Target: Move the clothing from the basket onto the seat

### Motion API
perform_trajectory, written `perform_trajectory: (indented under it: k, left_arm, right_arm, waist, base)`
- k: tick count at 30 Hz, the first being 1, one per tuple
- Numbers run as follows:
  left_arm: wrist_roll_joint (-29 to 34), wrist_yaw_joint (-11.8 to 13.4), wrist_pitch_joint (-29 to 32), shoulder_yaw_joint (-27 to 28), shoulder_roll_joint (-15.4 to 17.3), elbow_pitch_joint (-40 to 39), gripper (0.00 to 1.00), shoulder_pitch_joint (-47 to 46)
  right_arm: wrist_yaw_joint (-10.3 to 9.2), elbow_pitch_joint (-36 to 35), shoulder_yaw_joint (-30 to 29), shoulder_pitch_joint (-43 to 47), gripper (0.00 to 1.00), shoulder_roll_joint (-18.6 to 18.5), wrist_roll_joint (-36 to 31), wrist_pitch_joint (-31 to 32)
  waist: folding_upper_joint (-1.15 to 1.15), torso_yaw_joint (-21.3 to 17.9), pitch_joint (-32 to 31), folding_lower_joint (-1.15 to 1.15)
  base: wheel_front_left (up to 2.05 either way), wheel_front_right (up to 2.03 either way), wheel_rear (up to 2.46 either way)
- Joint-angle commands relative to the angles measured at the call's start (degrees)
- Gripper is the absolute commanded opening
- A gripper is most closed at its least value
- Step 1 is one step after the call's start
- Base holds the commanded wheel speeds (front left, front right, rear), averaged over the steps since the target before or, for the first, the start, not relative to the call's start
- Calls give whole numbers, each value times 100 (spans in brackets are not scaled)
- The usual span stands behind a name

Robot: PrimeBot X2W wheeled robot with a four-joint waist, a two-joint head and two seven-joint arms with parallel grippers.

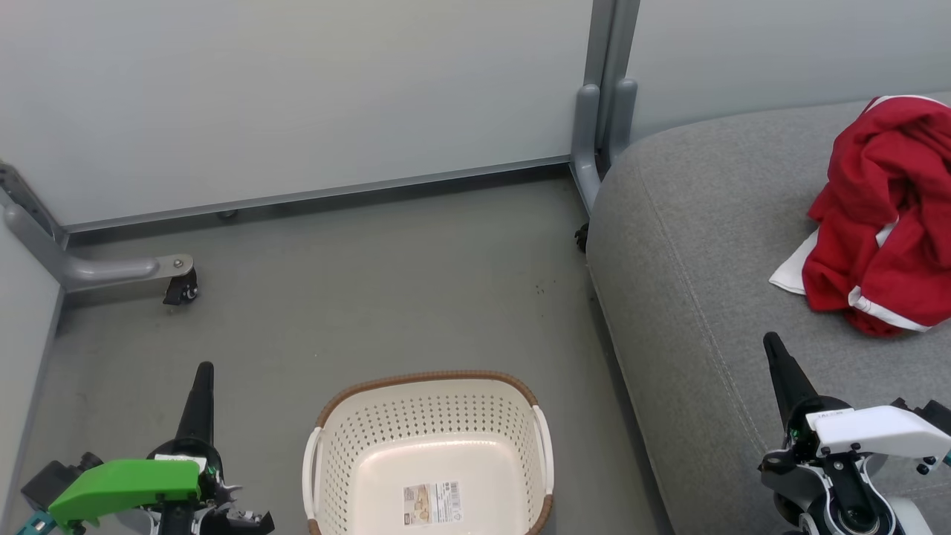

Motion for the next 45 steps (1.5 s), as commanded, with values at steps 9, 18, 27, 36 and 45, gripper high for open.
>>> perform_trajectory:
  k: [9,18,27,36,45]
  left_arm:
    - [-465,-73,130,90,26,96,0,-272]
    - [-831,-117,236,154,13,196,0,-378]
    - [-960,-126,285,198,-5,228,0,-415]
    - [-929,-126,303,219,-26,227,0,-417]
    - [-900,-126,328,236,-45,229,0,-419]
  right_arm:
    - [3,88,-77,-210,0,6,477,142]
    - [2,163,-126,-301,0,21,844,246]
    - [2,197,-159,-312,0,39,963,293]
    - [2,200,-181,-315,0,58,934,321]
    - [2,201,-201,-318,0,72,919,343]
  waist:
    - [0,17,54,0]
    - [0,32,106,0]
    - [0,39,131,0]
    - [0,39,131,0]
    - [0,39,131,0]
  base:
    - [0,0,0]
    - [0,0,0]
    - [0,0,0]
    - [0,0,0]
    - [0,0,0]
